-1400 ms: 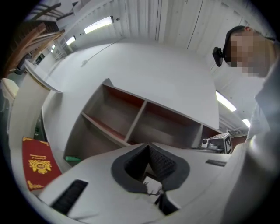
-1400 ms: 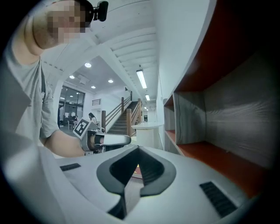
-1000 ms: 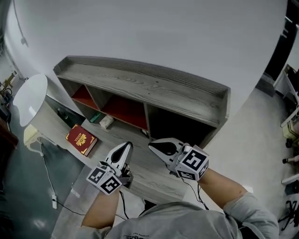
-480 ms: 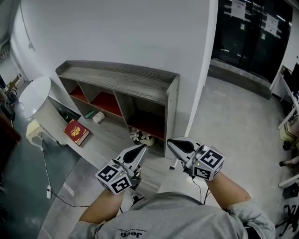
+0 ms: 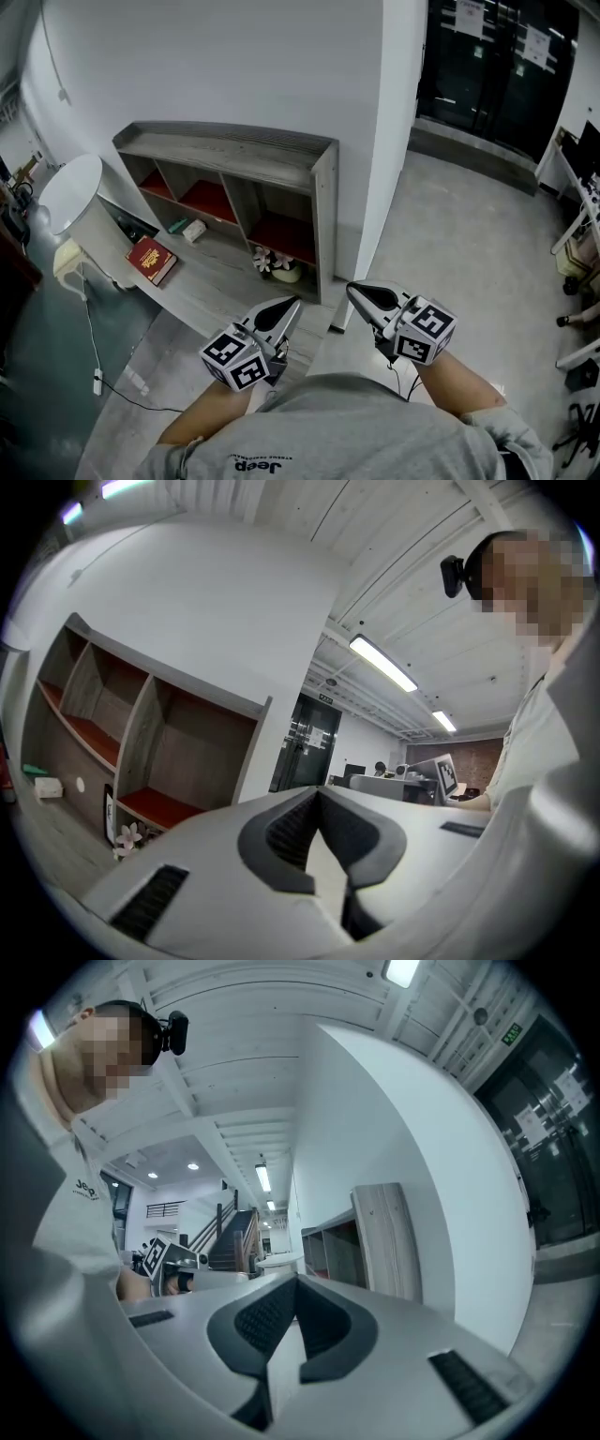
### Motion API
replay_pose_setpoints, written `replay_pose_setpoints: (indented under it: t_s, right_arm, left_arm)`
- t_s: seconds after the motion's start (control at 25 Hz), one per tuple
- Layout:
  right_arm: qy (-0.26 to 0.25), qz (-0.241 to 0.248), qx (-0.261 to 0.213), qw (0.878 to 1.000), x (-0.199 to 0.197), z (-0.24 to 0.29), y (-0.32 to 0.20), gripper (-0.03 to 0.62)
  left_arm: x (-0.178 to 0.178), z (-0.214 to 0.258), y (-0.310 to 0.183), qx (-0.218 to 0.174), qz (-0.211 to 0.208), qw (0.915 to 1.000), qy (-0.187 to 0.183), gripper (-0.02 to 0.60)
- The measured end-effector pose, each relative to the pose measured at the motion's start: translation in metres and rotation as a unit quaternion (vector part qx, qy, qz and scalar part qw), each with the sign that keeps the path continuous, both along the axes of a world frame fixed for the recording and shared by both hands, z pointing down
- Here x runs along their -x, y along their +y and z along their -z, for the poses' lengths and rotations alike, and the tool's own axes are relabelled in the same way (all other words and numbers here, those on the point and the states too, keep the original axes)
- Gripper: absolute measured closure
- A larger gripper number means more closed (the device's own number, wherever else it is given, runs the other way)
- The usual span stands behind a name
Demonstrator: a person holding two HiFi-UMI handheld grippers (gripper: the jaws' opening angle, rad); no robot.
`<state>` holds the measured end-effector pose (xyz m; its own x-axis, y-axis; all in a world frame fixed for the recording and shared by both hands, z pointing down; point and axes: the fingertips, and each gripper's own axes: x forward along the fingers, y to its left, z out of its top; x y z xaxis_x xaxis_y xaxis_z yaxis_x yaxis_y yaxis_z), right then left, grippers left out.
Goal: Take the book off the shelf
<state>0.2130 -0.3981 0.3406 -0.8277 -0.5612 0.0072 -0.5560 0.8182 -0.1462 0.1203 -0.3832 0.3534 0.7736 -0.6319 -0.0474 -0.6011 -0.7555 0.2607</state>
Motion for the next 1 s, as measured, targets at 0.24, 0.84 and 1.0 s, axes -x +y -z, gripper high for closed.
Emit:
replay_pose_setpoints:
  t_s: [0.24, 0.84, 1.0]
  right_arm:
    - [-0.004, -0.026, -0.004, 1.000, 0.004, 0.003, 0.004, 0.583]
    - [0.010, -0.035, -0.019, 0.999, 0.015, 0.007, 0.005, 0.586]
    - [0.012, -0.033, -0.019, 0.999, 0.015, 0.007, 0.004, 0.586]
  left_arm:
    - [0.007, 0.005, 0.006, -0.006, -0.031, 0.9995, -0.003, 0.558]
    - [0.022, 0.007, 0.002, -0.002, -0.038, 0.9992, 0.012, 0.558]
    - [0.021, 0.008, 0.002, -0.003, -0.036, 0.9993, 0.011, 0.559]
